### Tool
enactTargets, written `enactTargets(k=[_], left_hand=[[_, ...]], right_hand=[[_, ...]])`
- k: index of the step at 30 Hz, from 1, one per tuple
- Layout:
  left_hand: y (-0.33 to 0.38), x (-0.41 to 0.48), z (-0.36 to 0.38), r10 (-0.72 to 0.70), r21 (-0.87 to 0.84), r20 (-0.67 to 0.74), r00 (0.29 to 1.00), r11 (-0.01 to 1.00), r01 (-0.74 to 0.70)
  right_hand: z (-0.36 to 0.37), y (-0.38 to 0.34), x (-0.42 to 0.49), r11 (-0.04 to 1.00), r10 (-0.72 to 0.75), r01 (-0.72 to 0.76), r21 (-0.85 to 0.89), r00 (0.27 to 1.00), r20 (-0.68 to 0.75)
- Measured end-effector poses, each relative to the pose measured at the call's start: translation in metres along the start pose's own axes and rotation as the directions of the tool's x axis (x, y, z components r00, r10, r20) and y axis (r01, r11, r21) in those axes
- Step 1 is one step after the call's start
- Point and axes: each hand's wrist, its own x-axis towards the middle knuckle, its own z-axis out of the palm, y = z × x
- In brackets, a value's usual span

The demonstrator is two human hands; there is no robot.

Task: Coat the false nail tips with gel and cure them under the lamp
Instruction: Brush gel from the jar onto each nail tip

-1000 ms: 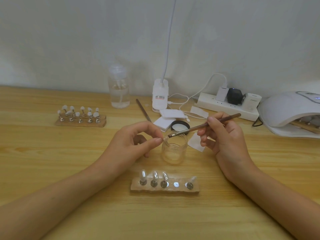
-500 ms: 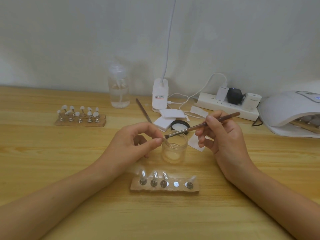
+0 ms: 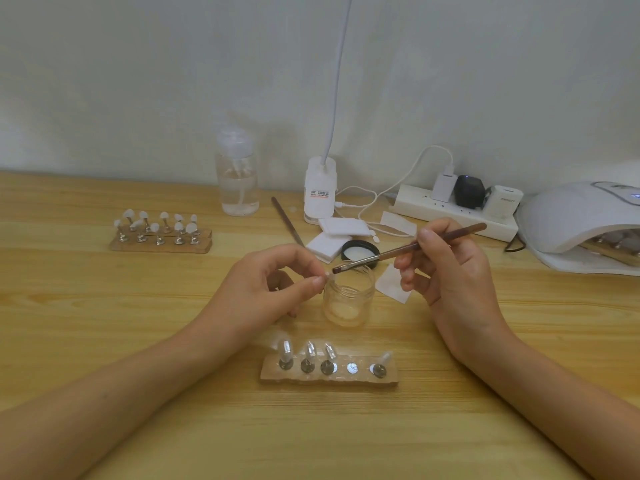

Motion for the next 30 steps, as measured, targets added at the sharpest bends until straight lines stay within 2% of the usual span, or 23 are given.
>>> enactTargets(k=[2,6,10,14,19,24,30], left_hand=[[-0.0002,0.0004,0.0005,-0.002,0.003,-0.001,1.0,1.0,0.002],[-0.0003,0.0009,0.0013,-0.011,0.009,-0.003,1.0,1.0,0.011],[-0.0007,0.001,0.0007,-0.021,-0.008,-0.002,1.0,1.0,0.021],[-0.0001,0.0013,0.001,-0.029,-0.003,0.006,1.0,1.0,0.029],[-0.0003,0.0015,0.0008,-0.048,-0.007,0.009,0.999,0.999,0.048],[-0.0004,0.002,0.0011,-0.046,0.006,0.016,0.999,0.999,0.046],[-0.0005,0.0017,0.0006,-0.05,-0.001,0.015,0.999,0.999,0.05]], right_hand=[[0.0009,0.0003,-0.0007,1.0,-0.002,0.003,-0.028,1.0,0.014],[-0.0017,0.0024,0.0009,0.999,0.02,-0.022,-0.029,0.998,-0.056],[0.001,0.0009,-0.0003,1.0,-0.006,0.006,-0.003,1.0,0.01],[-0.0004,0.0019,-0.0002,0.998,-0.001,-0.002,-0.057,0.999,-0.046],[0.0027,-0.0007,-0.002,0.999,-0.035,0.035,-0.033,0.999,0.002],[0.001,-0.0001,-0.0018,0.998,-0.023,0.02,-0.06,0.999,-0.05],[0.0032,-0.001,-0.0022,0.999,-0.04,0.04,-0.016,0.999,0.029]])
